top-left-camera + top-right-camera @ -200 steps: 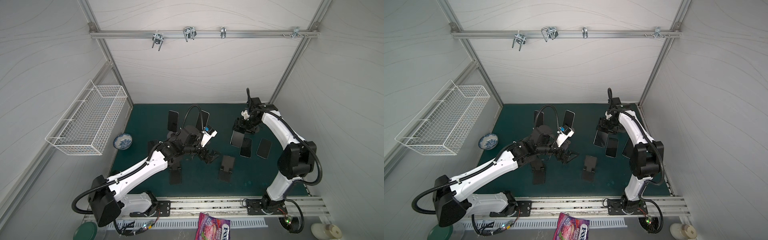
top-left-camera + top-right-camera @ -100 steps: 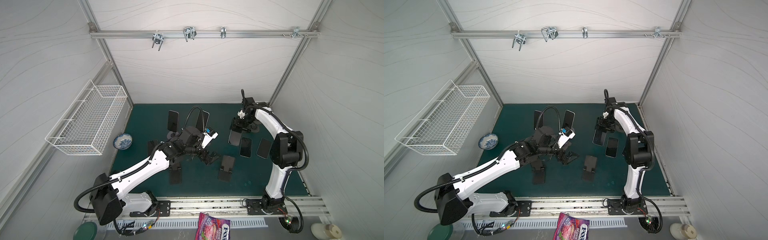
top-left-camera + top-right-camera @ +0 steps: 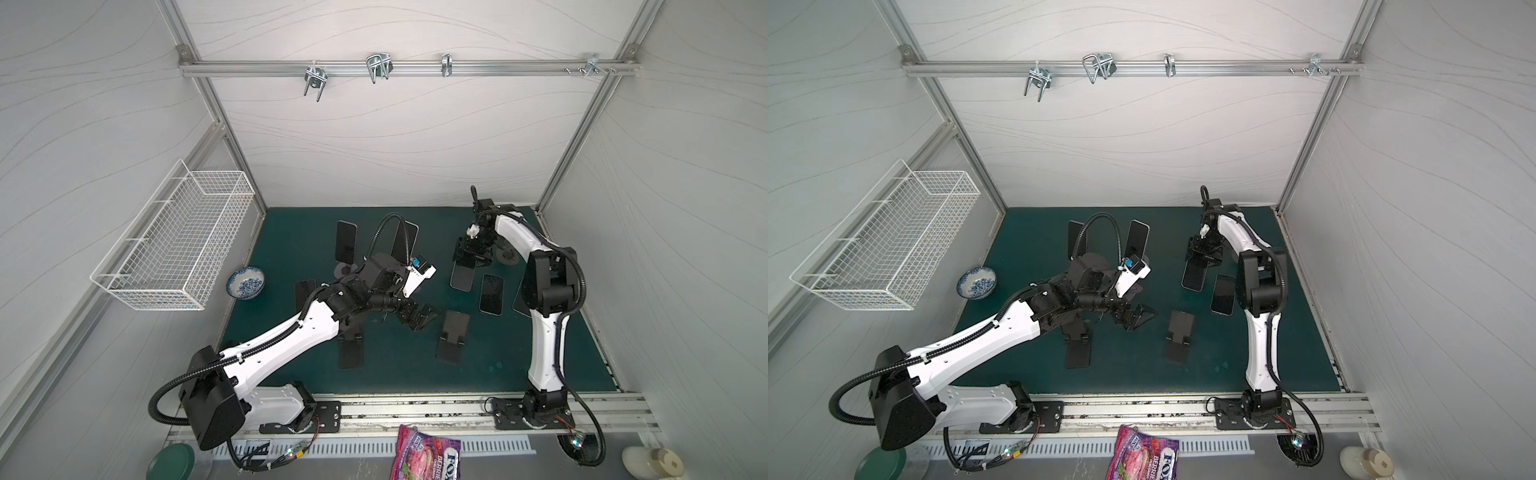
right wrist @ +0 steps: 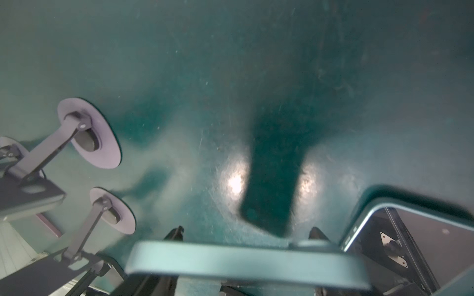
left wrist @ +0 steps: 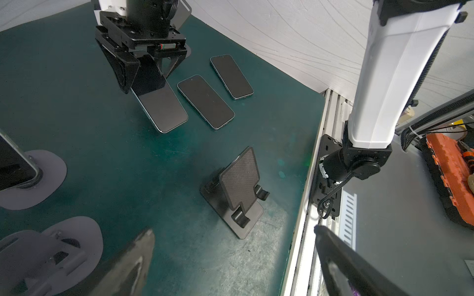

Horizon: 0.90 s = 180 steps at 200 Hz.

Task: Remove the phone from the phone stand
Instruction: Place the phone to the middle-right of the table.

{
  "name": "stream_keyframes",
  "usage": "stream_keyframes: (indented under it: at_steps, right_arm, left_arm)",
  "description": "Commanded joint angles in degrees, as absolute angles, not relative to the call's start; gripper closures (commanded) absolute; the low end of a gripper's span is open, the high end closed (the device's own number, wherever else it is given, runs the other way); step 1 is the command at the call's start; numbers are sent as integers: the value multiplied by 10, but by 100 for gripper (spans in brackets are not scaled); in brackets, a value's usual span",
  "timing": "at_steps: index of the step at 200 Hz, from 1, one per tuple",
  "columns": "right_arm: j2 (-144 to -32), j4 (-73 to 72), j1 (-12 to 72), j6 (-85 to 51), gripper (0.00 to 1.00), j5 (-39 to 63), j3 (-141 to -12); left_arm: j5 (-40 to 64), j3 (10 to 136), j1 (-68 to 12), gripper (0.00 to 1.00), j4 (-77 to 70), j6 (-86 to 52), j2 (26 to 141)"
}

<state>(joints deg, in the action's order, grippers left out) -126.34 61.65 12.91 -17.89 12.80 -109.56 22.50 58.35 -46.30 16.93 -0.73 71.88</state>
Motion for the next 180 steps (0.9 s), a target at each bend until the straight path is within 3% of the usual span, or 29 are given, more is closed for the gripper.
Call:
stream_keyframes:
  at_steps: [1,180]
  right_arm:
    - [-1284,648,133,-167,34,143,-1117]
    - [-1382,687,134,-154,25,84,-1179]
  left_arm:
    - [224,587,-466,1,162,3,719]
    - [228,590,-466,1,170,1,722]
